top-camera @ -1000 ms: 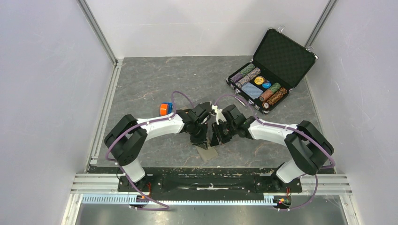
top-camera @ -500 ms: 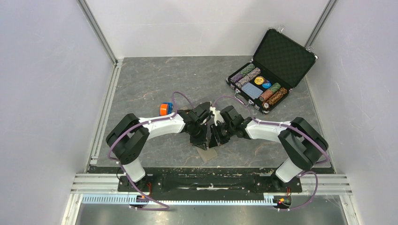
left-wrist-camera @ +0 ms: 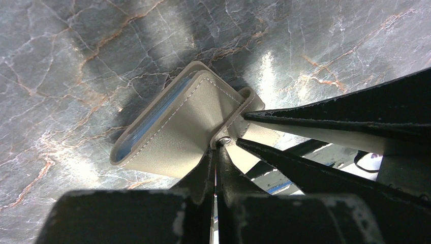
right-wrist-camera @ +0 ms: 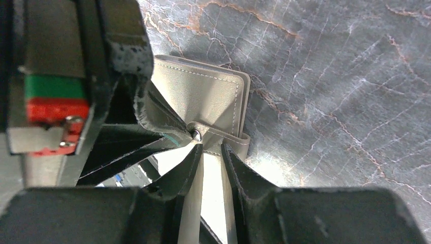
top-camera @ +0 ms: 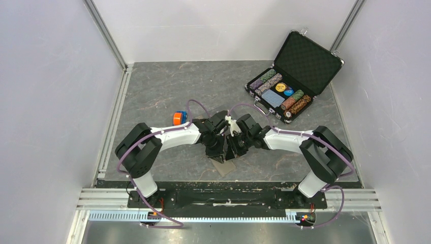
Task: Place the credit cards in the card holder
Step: Close the card holder at the center of the board.
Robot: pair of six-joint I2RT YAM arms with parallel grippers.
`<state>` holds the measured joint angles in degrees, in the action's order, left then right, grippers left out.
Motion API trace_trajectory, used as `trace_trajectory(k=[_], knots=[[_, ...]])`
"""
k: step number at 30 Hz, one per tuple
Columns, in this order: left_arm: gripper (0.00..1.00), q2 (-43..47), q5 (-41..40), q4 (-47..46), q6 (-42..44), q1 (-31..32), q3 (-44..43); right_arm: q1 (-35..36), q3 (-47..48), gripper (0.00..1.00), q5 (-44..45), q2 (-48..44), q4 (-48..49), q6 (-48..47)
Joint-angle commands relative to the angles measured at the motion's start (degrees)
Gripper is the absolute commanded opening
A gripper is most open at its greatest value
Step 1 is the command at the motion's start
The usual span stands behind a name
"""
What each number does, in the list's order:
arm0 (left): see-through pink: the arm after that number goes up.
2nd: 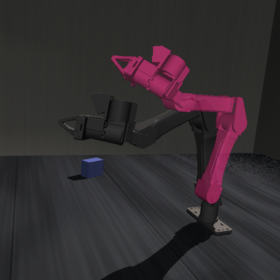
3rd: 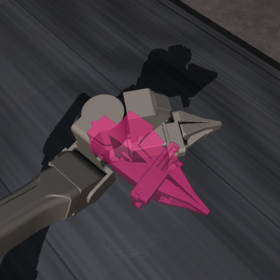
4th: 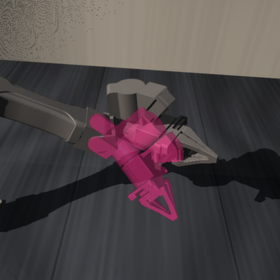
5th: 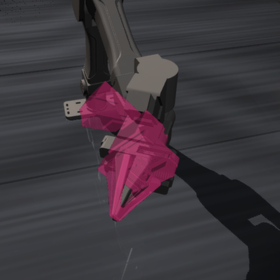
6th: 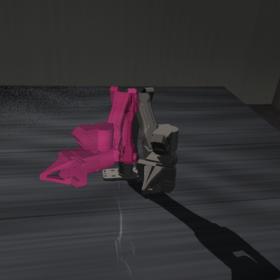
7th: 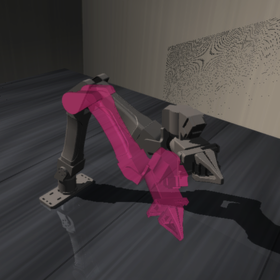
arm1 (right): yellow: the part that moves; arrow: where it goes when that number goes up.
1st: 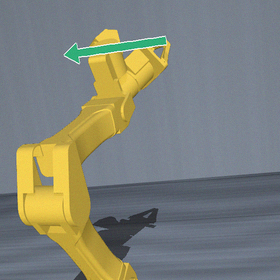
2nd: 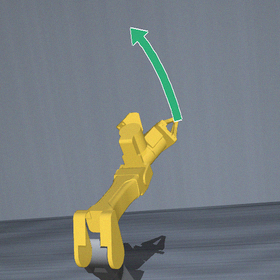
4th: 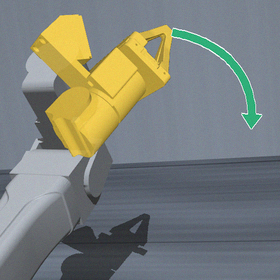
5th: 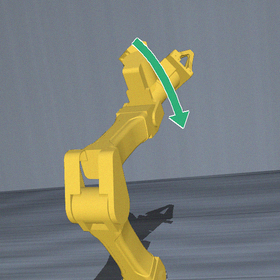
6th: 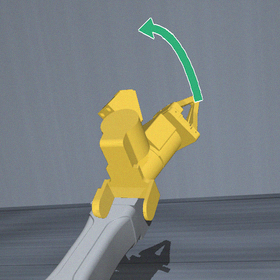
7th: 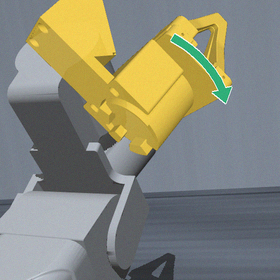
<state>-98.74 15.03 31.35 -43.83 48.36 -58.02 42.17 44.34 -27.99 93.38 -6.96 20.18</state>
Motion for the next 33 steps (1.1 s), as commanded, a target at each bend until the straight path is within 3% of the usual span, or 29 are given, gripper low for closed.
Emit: trace_trajectory(k=[1,12,33], knots=[[0.02,0.7,0.2,-3.2,1.4,0.9,-0.7,1.3,-0.1,0.22,4.7,-0.1,-1.8,-2.0],[0.02,3.1,0.7,-2.5,1.0,0.9,-3.2,-0.2,1.0,0.22,3.4,-5.0,1.5,0.5],[0.02,2.4,0.9,-1.8,-0.9,1.2,1.5,-0.3,-3.6,0.21,0.3,-2.3,3.5,0.0]])
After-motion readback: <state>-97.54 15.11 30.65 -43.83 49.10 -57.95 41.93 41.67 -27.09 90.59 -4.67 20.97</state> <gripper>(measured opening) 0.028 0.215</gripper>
